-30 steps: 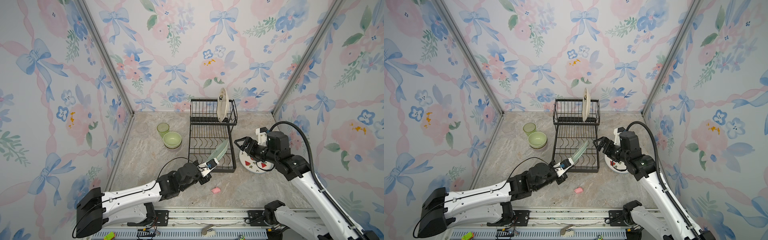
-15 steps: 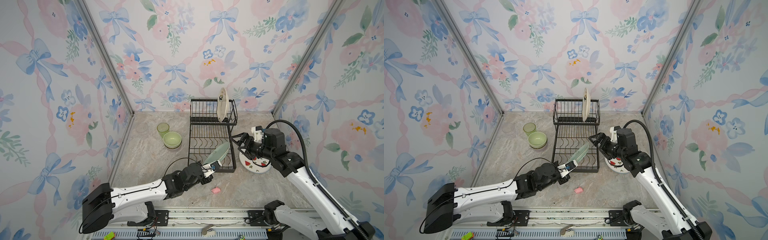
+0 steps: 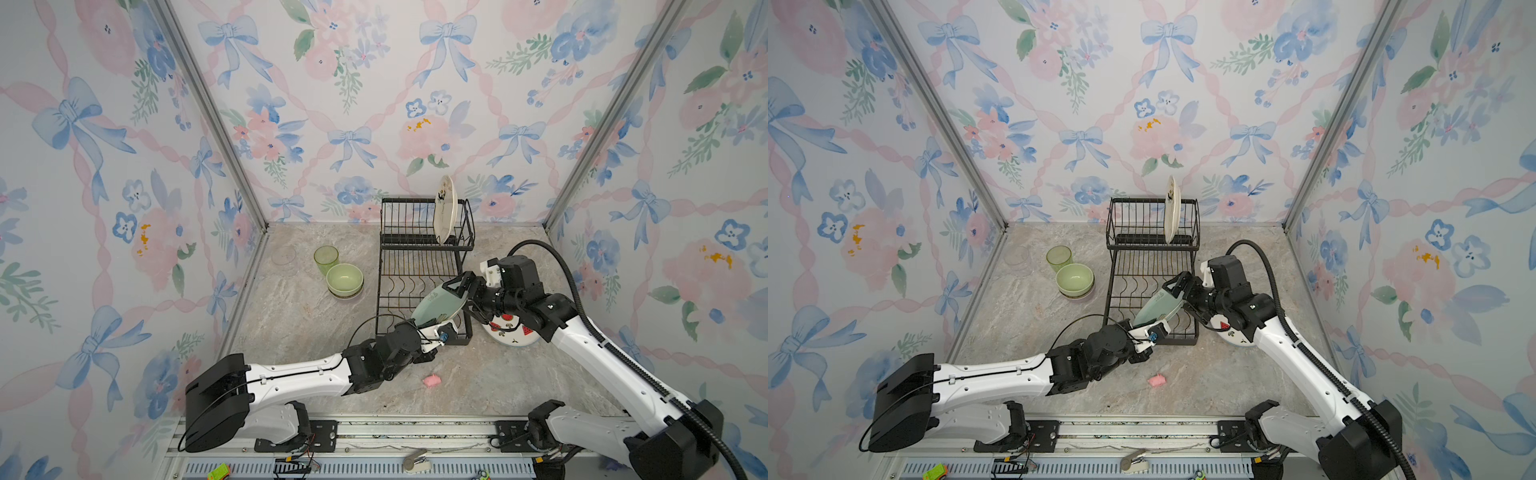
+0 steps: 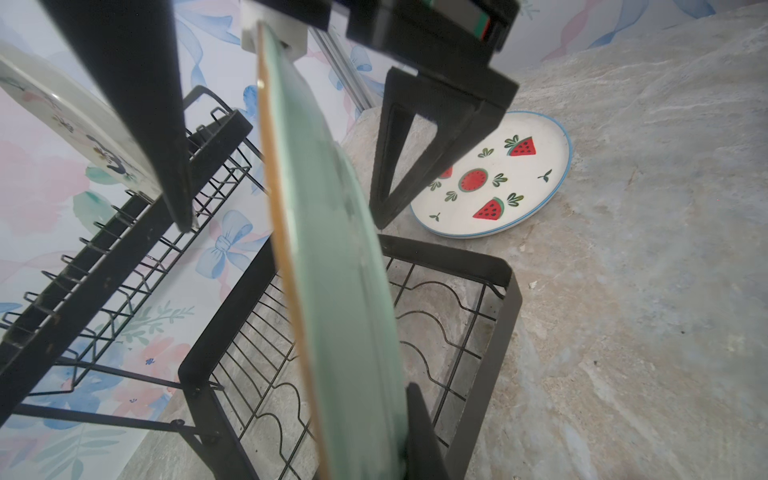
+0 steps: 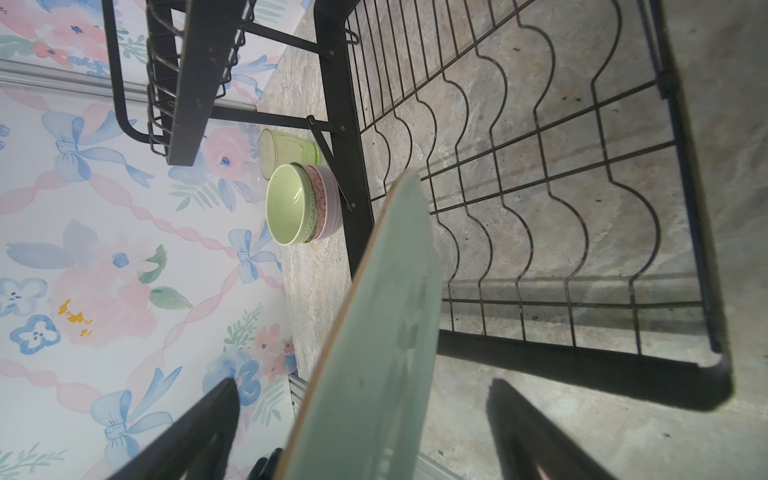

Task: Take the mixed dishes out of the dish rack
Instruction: 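Hold the plate up while the right gripper reaches to its rim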

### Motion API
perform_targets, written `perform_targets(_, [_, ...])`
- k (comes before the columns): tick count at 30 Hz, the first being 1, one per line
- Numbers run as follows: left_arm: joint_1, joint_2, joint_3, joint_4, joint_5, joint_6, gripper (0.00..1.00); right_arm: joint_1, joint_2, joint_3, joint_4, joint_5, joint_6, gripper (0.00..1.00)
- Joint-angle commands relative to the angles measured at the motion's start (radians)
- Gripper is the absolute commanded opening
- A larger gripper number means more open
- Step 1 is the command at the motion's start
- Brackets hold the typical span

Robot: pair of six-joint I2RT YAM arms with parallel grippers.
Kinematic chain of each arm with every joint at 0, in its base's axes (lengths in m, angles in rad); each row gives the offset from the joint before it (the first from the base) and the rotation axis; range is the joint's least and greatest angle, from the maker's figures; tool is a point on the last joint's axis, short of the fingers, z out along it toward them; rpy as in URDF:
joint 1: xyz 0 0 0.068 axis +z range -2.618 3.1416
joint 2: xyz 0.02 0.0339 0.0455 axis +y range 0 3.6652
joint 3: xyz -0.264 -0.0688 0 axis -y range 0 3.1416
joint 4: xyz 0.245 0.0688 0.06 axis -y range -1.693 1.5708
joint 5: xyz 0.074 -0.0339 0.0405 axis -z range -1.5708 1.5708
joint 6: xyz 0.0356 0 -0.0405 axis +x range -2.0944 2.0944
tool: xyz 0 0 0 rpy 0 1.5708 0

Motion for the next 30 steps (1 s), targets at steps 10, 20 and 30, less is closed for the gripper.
perform_targets(10, [-0.015, 0.045, 0.050, 0.162, -0.102, 0.070, 0.00, 0.000, -0.020, 0.015, 0.020, -0.014, 0.007, 0.50])
perform_targets(20, [-0.016, 0.048, 0.045, 0.166, -0.108, 0.068, 0.00, -0.016, -0.025, 0.032, 0.009, -0.026, 0.001, 0.15])
perform_targets(30, [-0.020, 0.057, 0.048, 0.166, -0.108, 0.068, 0.00, -0.032, -0.051, 0.024, 0.005, -0.029, 0.000, 0.04])
